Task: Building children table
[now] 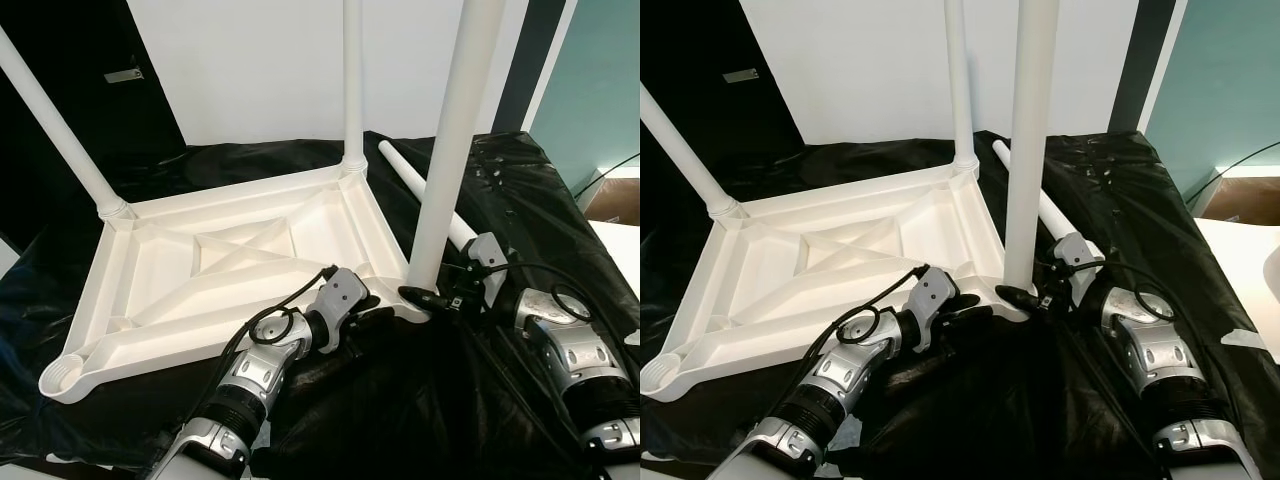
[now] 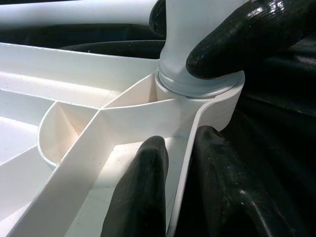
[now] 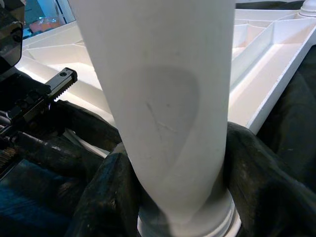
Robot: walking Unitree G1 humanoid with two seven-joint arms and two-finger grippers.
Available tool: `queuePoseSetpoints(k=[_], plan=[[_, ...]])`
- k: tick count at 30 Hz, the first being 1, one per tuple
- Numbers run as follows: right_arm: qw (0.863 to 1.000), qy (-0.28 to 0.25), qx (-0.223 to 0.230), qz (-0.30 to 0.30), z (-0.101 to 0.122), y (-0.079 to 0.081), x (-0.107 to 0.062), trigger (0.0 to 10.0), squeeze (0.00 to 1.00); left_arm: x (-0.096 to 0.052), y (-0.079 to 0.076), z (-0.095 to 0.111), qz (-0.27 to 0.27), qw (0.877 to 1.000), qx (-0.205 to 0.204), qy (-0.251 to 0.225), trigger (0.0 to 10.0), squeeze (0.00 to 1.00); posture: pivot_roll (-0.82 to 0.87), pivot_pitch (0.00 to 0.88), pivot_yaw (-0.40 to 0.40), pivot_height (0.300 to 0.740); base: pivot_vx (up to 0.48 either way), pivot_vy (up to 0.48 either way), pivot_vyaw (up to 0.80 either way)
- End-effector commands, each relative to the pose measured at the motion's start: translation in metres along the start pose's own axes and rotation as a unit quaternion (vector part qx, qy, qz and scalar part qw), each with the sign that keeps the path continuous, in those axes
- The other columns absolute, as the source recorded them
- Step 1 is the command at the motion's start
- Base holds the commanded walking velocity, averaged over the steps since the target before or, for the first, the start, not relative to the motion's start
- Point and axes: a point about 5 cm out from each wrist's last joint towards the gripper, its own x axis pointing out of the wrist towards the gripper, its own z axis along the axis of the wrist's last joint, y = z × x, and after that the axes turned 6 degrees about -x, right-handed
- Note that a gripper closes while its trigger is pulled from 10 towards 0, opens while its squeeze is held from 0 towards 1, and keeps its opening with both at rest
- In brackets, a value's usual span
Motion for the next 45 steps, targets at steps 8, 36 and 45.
queuePoseSetpoints(k=[8, 36, 45], plan=[[0.960, -0.064, 0.046, -0.270, -0.005, 0.031, 0.015, 0.0, 0.00, -0.008, -0.010, -0.045, -0.028, 0.994, -0.053, 0.093, 10.0, 0.00, -0.05, 0.000, 0.062, 0.740, 0.000, 0.000, 0.00], [0.980, -0.043, -0.001, -0.193, 0.000, 0.040, 0.030, 10.0, 0.00, -0.009, -0.010, -0.047, -0.026, 0.994, -0.054, 0.093, 10.0, 0.00, -0.05, 0.000, 0.063, 0.740, 0.000, 0.000, 0.00], [0.998, 0.020, -0.028, -0.045, -0.005, 0.006, 0.012, 10.0, 0.00, -0.009, -0.010, -0.047, -0.030, 0.994, -0.054, 0.095, 10.0, 0.00, -0.06, 0.000, 0.072, 0.740, 0.000, 0.000, 0.00]])
